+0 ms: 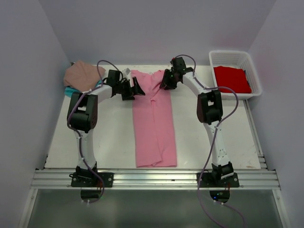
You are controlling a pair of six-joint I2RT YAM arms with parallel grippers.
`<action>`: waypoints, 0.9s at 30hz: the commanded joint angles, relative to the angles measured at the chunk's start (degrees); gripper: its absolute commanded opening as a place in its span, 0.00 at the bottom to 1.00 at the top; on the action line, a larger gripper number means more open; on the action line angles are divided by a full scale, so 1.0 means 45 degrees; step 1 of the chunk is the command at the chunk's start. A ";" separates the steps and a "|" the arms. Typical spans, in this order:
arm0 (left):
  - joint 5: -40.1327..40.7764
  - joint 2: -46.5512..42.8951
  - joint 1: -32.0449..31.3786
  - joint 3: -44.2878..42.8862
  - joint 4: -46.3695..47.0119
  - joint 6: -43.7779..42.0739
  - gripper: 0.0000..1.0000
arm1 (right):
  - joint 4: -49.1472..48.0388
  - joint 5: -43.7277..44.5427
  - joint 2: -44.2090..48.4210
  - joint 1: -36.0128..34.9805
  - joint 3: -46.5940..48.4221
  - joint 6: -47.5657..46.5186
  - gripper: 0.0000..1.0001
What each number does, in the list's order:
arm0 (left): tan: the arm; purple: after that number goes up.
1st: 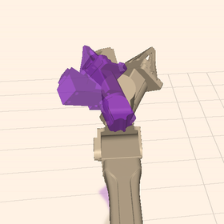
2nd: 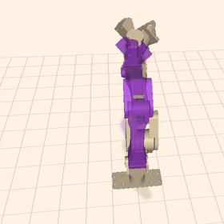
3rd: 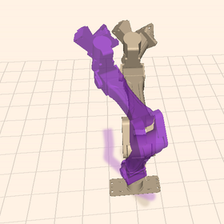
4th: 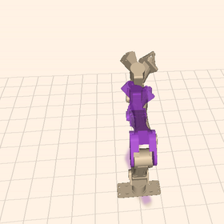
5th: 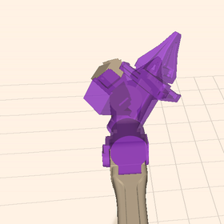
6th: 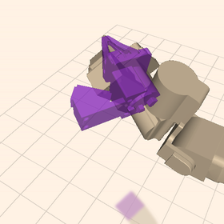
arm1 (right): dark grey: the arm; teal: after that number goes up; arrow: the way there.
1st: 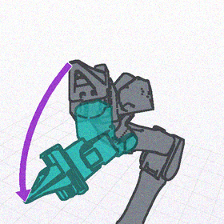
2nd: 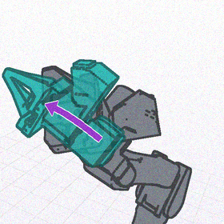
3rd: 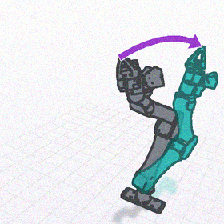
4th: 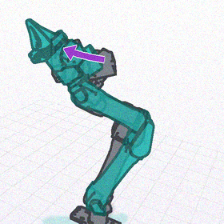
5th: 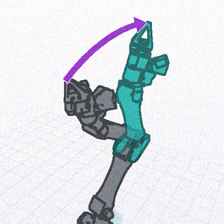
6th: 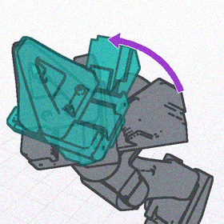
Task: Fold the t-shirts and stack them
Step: Grab the bottom of the folded rectangular tshirt with both arms
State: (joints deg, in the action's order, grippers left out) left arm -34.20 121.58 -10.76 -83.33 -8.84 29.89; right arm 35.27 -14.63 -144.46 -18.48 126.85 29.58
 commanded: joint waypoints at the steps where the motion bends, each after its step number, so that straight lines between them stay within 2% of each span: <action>1: -0.0624 -0.0045 -0.0049 -0.0018 0.1143 0.0174 0.97 | -0.0414 -0.1160 -0.0630 -0.0152 0.1108 0.0417 0.43; 4: -0.0740 -0.0278 -0.0030 -0.0056 0.1320 0.0135 0.97 | -0.0844 -0.1376 -0.0554 -0.0034 0.0818 0.0593 0.42; 6: -0.0935 -0.0493 -0.0030 -0.0115 0.1688 0.0174 0.94 | -0.1039 -0.1553 -0.0320 0.0005 0.0583 0.0594 0.42; 7: -0.1033 -0.0571 -0.0049 -0.0115 0.1749 0.0232 0.91 | -0.1156 -0.1534 -0.0203 0.0005 0.0156 0.0555 0.42; 9: -0.1346 -0.0515 -0.0030 -0.0270 0.3114 0.0564 0.79 | -0.1429 -0.1572 0.0285 0.0044 -0.0334 0.0555 0.41; 10: -0.1443 -0.0398 -0.0030 -0.0465 0.3117 0.0662 0.79 | -0.1469 -0.1572 0.0287 0.0044 -0.0433 0.0555 0.41; 11: -0.1869 -0.0203 -0.0010 -0.0931 0.3504 0.0991 0.62 | -0.1528 -0.1611 0.0403 0.0044 -0.0492 0.0555 0.40; 12: -0.2067 0.0321 0.0009 -0.1187 0.3701 0.1246 0.52 | -0.1548 -0.1611 0.0462 0.0064 -0.0551 0.0555 0.40; 13: -0.2262 0.0635 0.0067 -0.1421 0.3935 0.1558 0.29 | -0.1587 -0.1631 0.0501 0.0064 -0.0629 0.0574 0.39; 16: -0.2791 0.1808 0.0165 -0.2359 0.4795 0.2691 0.00 | -0.1587 -0.1631 0.0580 0.0064 -0.0630 0.0535 0.39; 22: -0.2694 0.3820 0.0205 -0.4019 0.5012 0.3513 0.00 | -0.1606 -0.1845 0.0482 0.0064 -0.0609 0.0574 0.37; 27: -0.2596 0.4797 0.0224 -0.3788 0.5322 0.3787 0.00 | -0.2016 -0.1963 0.1028 0.0064 -0.1292 0.0516 0.36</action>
State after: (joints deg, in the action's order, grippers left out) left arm -44.80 141.73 -10.35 -99.70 11.42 44.73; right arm 26.92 -21.21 -144.66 -18.04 122.87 31.94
